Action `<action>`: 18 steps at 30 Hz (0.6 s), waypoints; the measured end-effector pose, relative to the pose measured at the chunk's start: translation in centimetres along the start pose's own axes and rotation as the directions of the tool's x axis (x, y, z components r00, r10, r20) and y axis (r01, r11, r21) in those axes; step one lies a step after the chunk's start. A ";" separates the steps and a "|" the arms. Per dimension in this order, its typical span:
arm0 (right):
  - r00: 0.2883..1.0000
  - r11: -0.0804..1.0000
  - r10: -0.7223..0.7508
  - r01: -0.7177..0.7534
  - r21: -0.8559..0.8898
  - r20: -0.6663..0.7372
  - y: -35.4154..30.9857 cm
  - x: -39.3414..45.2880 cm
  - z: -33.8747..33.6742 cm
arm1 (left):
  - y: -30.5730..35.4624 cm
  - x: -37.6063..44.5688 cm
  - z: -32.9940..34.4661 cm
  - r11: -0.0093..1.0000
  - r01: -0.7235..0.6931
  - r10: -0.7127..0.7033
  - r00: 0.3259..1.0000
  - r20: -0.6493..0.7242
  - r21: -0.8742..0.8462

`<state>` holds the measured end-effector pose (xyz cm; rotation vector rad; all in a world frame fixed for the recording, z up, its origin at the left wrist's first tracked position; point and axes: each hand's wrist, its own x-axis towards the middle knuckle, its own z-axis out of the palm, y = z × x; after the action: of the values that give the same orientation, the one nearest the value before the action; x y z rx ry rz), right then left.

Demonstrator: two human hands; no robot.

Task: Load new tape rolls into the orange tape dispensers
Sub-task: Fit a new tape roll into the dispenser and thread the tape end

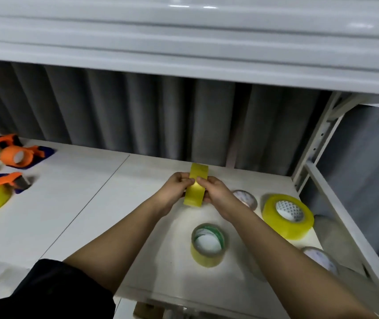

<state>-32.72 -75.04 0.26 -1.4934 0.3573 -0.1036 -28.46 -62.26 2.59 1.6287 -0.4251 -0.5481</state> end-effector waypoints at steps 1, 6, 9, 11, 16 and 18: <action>1.000 1.000 -0.011 0.011 -0.016 -0.008 0.0 0.2 0.8 | -0.1 0.0 -0.7 1.000 0.001 -0.001 1.000 -0.004 0.009; 0.998 0.997 -0.041 0.036 -0.074 -0.055 0.0 2.0 5.9 | -0.8 0.6 -6.4 0.996 0.013 -0.013 1.000 0.008 0.087; 0.994 0.999 -0.016 0.012 -0.037 -0.104 -0.3 3.5 10.1 | -0.8 0.9 -11.1 0.987 -0.010 -0.006 0.995 0.099 0.160; 0.989 1.000 -0.004 0.003 -0.004 -0.145 -0.5 4.3 12.6 | -1.1 1.4 -14.2 0.969 -0.035 0.001 0.990 0.140 0.244; 0.976 0.999 0.003 0.008 0.048 -0.216 -0.9 6.1 18.4 | -2.8 3.4 -23.1 0.758 -0.065 0.022 0.997 0.074 0.649; 0.973 0.998 0.009 0.005 0.062 -0.229 -1.3 6.5 20.3 | -2.7 3.8 -26.2 0.500 -0.087 0.063 0.996 0.065 0.861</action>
<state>-20.37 -57.57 1.13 -1.4226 0.5367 -0.2851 -10.36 -42.74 1.66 2.5720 -0.8908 -0.2691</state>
